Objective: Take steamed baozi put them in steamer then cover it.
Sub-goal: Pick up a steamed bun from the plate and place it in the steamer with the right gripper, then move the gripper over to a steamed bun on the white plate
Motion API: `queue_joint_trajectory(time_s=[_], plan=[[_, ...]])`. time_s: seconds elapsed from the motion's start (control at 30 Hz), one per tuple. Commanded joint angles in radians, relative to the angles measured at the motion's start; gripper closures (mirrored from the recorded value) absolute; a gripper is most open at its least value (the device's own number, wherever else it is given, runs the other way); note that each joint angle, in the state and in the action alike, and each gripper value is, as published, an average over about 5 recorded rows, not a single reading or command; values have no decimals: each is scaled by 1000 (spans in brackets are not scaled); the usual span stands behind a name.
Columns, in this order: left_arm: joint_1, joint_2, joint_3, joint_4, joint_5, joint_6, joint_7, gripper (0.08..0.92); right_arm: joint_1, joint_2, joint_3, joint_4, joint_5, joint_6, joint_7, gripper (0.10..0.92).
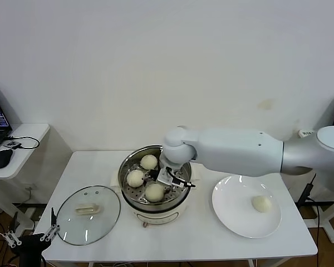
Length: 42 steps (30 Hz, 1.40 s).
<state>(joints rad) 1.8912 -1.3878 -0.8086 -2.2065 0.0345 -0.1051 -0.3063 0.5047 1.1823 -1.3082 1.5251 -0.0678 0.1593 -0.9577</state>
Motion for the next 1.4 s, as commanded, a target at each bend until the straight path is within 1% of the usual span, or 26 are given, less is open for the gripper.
queue_joint_trajectory(time_s=[0.03,0.1,0.17,0.37,0.47,0.6,0.73,0.9,1.03,1.13,1.4], plan=[[-1,3,1,-1,0,1,1,177,61,-74,44,40,15,7,-2,210],[-2,5,2,-2,0,2,2,177,77,-116,62,56,33,-15,-13,205],[-3,7,2,-4,0,3,3,177,93,-179,84,79,62,-75,-35,203],[-6,19,4,-10,0,6,6,177,110,-394,140,145,128,-357,-99,203],[-9,26,10,-9,0,6,6,177,80,-528,168,172,141,-446,-104,203],[-13,35,25,-3,1,6,6,177,3,-694,199,205,104,-477,-103,203],[-18,39,40,1,4,6,7,177,-93,-799,232,219,22,-461,-101,203],[-21,42,58,3,10,5,8,177,-368,-904,452,203,-59,-426,-95,203],[-23,42,70,6,18,6,8,177,-635,-939,674,163,-126,-384,-99,203],[-21,42,73,6,23,8,10,177,-769,-922,793,112,-174,-349,-105,203],[-10,39,69,-2,31,17,17,177,-950,-810,941,-30,-241,-309,-115,203]])
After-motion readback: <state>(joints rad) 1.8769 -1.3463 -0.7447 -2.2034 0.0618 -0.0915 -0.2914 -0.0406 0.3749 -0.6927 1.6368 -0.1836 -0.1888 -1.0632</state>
